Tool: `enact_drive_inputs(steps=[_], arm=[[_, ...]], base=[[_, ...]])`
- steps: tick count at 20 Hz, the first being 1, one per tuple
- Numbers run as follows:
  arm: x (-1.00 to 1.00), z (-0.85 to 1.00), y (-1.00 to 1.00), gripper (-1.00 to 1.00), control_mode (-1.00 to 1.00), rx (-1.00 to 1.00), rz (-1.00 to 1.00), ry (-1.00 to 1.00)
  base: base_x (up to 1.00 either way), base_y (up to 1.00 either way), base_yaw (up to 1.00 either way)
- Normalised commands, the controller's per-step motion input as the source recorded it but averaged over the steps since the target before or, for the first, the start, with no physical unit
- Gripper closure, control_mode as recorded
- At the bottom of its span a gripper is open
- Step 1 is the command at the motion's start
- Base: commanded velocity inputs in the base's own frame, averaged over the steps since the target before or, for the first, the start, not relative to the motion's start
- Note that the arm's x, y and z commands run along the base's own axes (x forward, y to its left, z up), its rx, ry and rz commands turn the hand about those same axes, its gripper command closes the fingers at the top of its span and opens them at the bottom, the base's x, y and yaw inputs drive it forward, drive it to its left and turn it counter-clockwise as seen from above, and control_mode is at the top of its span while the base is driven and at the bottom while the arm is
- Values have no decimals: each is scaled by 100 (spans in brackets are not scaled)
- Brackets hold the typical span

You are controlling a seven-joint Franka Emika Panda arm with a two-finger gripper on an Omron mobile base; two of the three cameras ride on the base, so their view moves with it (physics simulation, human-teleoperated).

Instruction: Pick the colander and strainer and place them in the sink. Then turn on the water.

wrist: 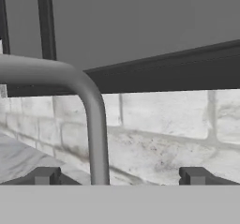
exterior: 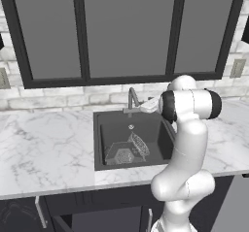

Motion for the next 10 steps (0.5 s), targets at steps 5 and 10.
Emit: enact_drive_inputs(steps=[5,10], arm=[[27,-10,-5,-100,-100,0,-2,0],[23,-22,-13,-100,-100,0,0,-2]], base=[[0,0,0],[0,0,0]])
